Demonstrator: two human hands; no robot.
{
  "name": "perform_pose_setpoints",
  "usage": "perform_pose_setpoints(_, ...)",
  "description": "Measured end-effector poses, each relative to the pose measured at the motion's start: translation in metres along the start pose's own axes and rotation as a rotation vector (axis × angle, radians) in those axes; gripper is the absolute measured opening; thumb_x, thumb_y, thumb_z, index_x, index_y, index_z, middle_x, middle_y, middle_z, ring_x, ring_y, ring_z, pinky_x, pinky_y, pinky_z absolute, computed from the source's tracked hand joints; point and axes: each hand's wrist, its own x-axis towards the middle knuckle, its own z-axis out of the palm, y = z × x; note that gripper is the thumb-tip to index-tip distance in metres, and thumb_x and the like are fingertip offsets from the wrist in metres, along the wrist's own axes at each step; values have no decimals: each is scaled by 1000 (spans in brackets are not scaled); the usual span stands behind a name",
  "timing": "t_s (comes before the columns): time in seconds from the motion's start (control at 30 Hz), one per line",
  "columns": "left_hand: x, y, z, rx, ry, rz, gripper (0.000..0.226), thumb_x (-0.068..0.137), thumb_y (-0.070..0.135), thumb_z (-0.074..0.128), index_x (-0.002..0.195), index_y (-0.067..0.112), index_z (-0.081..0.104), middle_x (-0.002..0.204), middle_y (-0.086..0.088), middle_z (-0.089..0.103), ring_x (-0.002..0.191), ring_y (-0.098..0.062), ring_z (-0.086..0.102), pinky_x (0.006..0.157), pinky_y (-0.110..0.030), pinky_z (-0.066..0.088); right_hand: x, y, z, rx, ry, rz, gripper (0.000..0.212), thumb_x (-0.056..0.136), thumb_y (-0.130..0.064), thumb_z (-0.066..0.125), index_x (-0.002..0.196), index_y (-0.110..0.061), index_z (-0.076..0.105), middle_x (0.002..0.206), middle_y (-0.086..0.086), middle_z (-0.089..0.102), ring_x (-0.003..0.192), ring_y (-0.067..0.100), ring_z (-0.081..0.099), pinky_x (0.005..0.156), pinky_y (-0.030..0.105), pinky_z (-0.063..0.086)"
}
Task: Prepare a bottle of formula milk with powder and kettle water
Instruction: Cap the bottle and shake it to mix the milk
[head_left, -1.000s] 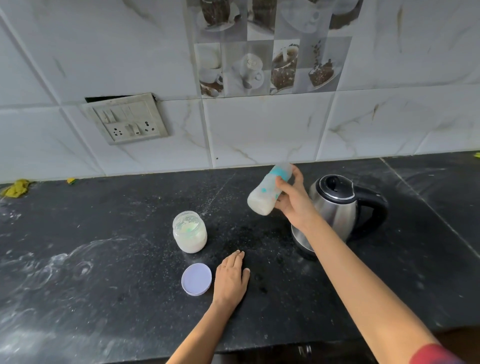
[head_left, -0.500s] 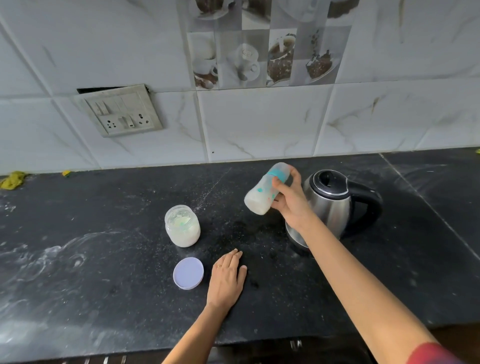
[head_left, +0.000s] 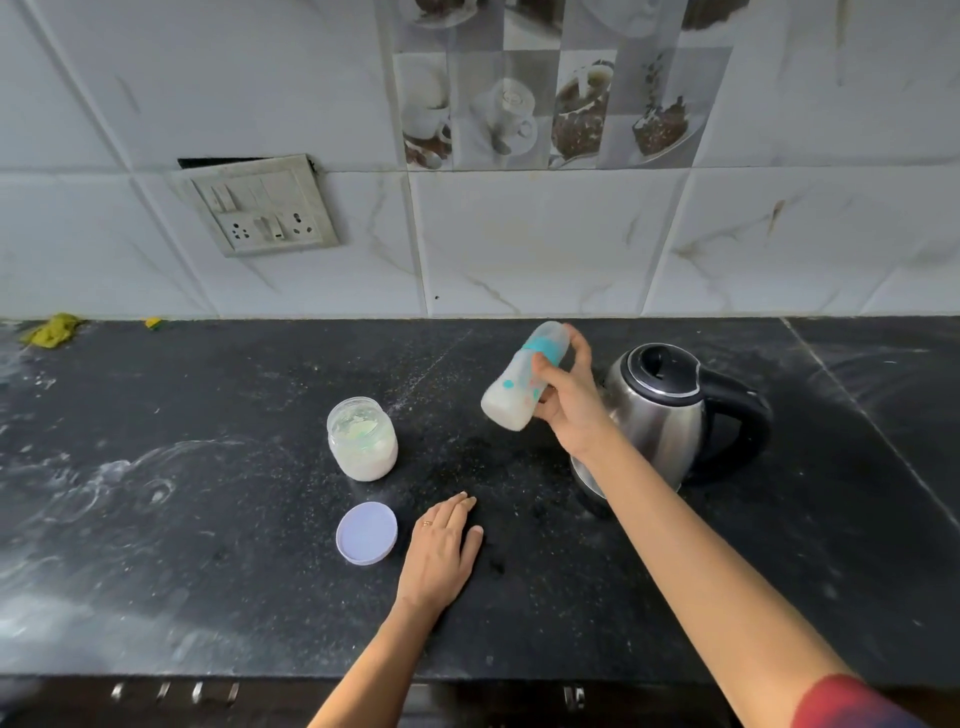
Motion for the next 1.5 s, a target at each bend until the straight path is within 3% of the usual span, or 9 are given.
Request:
perform_pose_setpoints(0.13,0,-1,0,-6,2,-7,51,94,46,32,130,17,55,138,2,52,126,-14,46,106,-26,29,-1,2,0,-60,-183,89,63,85,-5,66,135,-33,41,118,10,57,104,29,61,89,51,53)
perform_pose_setpoints(0.33,-1,-3,0,-19,-10,-3,51,95,45,32,131,17,54,138,3,52,126,-14,46,107,-26,28,5,15,9,234,4,151,52,89,-15,63,136,-18,41,112,10,51,104,27,55,99,61,45)
perform_pose_setpoints(0.5,-1,-4,-1,-35,-20,6,51,95,46,31,132,18,53,139,3,51,128,-13,45,107,-25,27,3,17,12,358,41,190,63,89,-25,65,144,-24,33,138,18,41,115,47,58,99,67,41)
perform_pose_setpoints(0.67,0,-6,0,-42,-29,9,51,96,46,31,133,19,52,141,4,50,130,-12,43,109,-29,30,-1,14,11,310,38,200,41,92,-12,46,132,-6,40,112,23,57,100,35,62,111,59,31)
perform_pose_setpoints(0.87,0,-8,1,-31,-19,18,50,95,44,33,131,17,55,138,2,53,127,-15,47,106,-32,36,-9,11,23,292,74,0,73,82,-12,65,146,-26,33,131,14,49,112,30,59,74,50,58)
perform_pose_setpoints(0.97,0,-8,-1,-30,-21,21,51,94,44,32,131,17,55,137,1,54,127,-15,48,106,-32,36,-16,12,32,78,-22,-7,76,80,-10,66,147,-29,33,131,12,50,112,30,61,80,49,57)
perform_pose_setpoints(1.23,0,-8,-3,-52,-41,10,43,97,37,44,133,16,53,139,1,51,129,-16,45,108,-31,32,-13,15,47,36,86,-119,70,83,-17,69,143,-29,35,129,7,49,110,26,57,89,45,55)
perform_pose_setpoints(1.33,0,-7,-4,-45,-47,15,51,95,44,32,133,17,53,140,2,51,129,-15,45,108,-31,32,-10,10,46,148,214,-187,67,89,-13,66,144,-29,31,129,8,49,106,23,59,78,38,57)
perform_pose_setpoints(1.5,0,-9,-4,-59,-58,14,50,96,43,33,135,17,51,141,3,50,129,-15,44,109,-31,29,-17,10,54,-38,26,-180,71,80,-11,70,141,-26,35,116,5,56,98,21,62,84,41,56)
